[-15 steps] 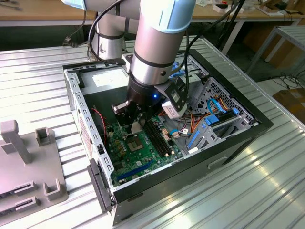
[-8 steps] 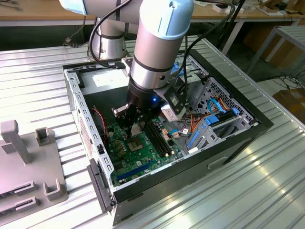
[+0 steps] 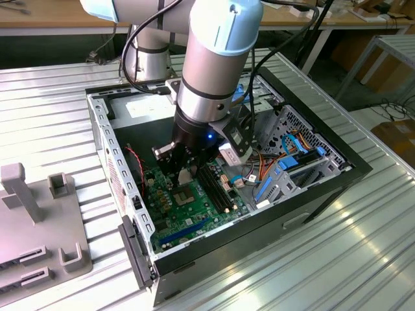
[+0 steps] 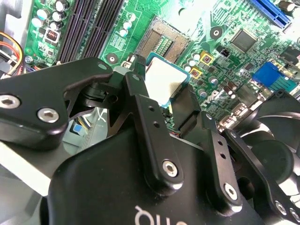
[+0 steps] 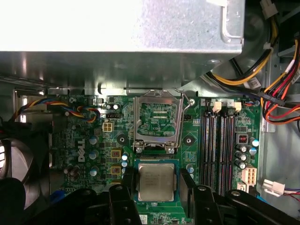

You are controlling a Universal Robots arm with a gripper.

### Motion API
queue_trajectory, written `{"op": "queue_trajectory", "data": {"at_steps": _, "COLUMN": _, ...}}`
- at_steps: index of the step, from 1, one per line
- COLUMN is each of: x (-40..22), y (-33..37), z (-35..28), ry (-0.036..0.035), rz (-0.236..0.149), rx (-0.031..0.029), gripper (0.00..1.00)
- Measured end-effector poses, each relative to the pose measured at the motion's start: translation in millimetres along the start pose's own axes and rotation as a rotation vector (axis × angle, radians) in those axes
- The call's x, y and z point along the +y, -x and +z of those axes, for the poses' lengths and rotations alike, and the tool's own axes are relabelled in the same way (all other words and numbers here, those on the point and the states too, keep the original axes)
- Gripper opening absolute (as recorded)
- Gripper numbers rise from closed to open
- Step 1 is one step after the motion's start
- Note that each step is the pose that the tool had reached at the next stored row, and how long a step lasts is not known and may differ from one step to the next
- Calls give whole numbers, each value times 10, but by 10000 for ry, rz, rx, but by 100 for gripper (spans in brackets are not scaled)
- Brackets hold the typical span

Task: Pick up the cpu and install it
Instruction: 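Place the cpu into insertion slot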

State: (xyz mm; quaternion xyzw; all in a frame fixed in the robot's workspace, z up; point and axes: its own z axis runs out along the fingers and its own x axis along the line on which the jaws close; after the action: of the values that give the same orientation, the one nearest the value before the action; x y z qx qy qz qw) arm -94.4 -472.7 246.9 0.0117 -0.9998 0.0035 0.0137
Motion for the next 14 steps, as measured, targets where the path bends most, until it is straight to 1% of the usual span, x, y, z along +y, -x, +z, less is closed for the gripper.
{"op": "queue_trajectory", "data": {"at_steps": 6, "x": -9, "y": 0, "z": 13, "ry": -5, "rz": 29, "rx": 3, "gripper": 47}}
{"op": "queue_trajectory", "data": {"at_steps": 14, "x": -8, "y": 0, "z": 14, "ry": -3, "rz": 54, "rx": 2, "gripper": 47}}
